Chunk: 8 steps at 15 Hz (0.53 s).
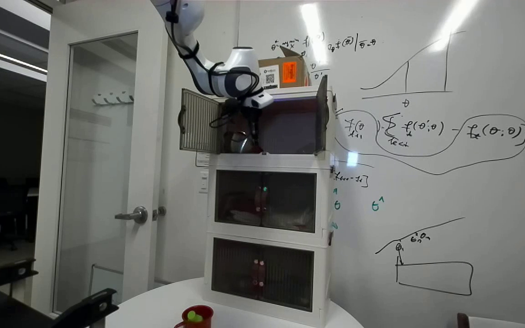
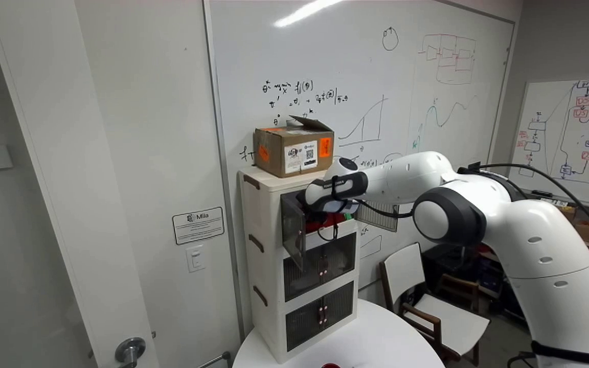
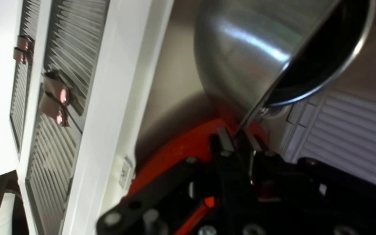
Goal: Move the silver bowl to the table
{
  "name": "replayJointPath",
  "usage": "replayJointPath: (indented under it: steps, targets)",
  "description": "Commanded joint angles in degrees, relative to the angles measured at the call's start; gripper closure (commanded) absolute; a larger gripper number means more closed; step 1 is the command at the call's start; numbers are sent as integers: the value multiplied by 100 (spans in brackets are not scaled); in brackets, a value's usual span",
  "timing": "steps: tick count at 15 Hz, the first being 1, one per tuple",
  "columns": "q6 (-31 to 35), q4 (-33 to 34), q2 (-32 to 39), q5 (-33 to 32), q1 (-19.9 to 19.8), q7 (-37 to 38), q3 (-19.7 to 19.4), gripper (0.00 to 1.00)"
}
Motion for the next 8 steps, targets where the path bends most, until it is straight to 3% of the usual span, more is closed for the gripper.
replayJointPath:
  steps: [1, 2, 3, 4, 8]
  targets:
    - [-488, -2, 25, 326, -84, -164, 322, 97]
    - [-635, -3, 25, 373, -125, -313, 409, 97]
    - [-723, 2, 31, 395, -126, -348, 430, 64]
    - [-829, 23, 36, 412, -136, -356, 443, 63]
    - [-1061, 102, 85, 501, -136, -407, 515, 34]
